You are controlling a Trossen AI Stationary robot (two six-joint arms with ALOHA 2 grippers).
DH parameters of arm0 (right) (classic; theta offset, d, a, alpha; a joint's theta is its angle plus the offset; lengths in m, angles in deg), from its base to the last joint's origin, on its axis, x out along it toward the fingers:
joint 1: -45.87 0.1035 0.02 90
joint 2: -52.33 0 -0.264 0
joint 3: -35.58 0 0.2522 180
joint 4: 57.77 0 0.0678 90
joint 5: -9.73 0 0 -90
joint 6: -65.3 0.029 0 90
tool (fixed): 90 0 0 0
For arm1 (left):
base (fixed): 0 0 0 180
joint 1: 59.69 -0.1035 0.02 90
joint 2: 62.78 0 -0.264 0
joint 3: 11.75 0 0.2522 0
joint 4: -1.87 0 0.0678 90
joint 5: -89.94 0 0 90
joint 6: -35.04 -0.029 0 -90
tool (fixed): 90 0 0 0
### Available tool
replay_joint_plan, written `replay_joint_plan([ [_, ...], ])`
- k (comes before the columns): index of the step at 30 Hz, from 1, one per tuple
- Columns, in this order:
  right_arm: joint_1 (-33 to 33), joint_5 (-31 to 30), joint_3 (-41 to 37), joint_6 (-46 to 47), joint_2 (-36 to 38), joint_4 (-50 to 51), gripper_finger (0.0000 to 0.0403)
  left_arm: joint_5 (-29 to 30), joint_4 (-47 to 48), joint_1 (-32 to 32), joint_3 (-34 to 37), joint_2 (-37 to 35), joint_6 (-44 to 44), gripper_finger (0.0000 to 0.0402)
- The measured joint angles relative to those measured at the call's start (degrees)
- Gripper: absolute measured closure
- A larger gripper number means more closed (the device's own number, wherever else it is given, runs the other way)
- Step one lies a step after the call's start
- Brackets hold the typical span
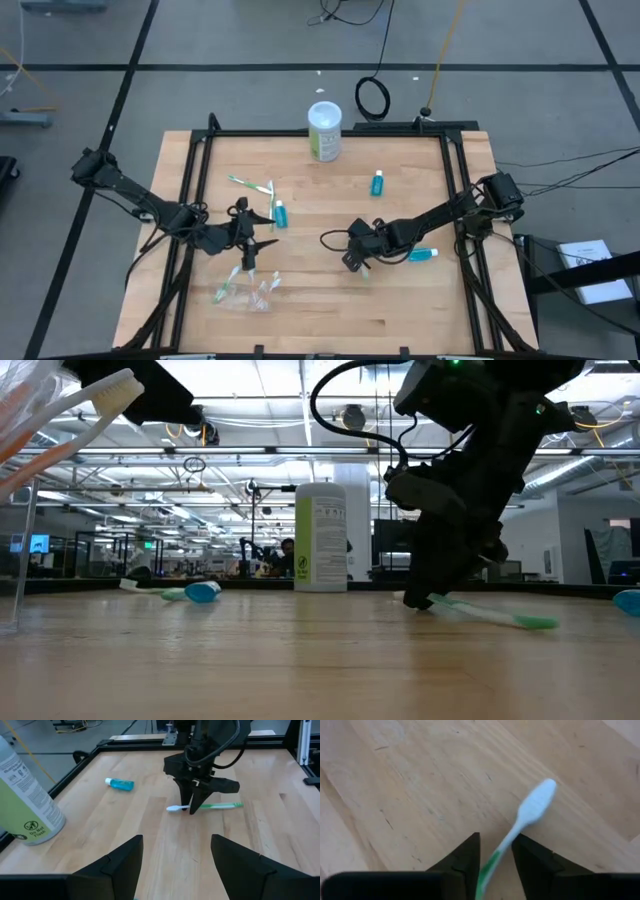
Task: Pick & Place toothbrushing station
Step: Put the green toothbrush into the transparent organizer
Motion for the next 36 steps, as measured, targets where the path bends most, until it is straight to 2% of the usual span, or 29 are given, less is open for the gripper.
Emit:
replay_joint_plan([
  [6,-0.1,-0.3,-0.2,-5.4,0.0,-0.6,0.0380,0.3,-0.3,0.0,0.0,0.0,3.8,0.0160],
  [8,-0.1,-0.3,-0.2,-8.2,0.1,-1.8,0.0391,0.4,-0.3,0.0,0.0,0.0,4.7,0.0160],
  [13,-0.1,-2.0,-0.3,-16.5,1.4,-9.5,0.0377,0.5,-0.4,0.0,0.0,0.0,5.0,0.0160],
  [18,-0.1,-2.5,-0.2,-29.7,3.6,-23.8,0.0391,0.6,-2.4,-0.7,0.0,0.0,3.4,0.0160],
  [22,0.4,-2.5,-0.2,-40.5,4.3,-37.1,0.0388,0.6,-6.7,-2.1,0.0,0.0,2.0,0.0160],
  [28,0.5,-2.4,-0.2,-51.5,4.2,-53.8,0.0390,0.6,-10.5,-3.2,0.0,2.6,1.3,0.0160],
  [33,0.8,-1.0,-0.2,-58.0,4.3,-66.5,0.0390,0.4,-23.2,-4.5,0.0,7.8,-5.8,0.0160],
  [36,0.8,1.9,-0.2,-59.4,4.1,-71.9,0.0390,-3.2,-32.9,-5.3,0.0,11.5,-10.6,0.0160],
])
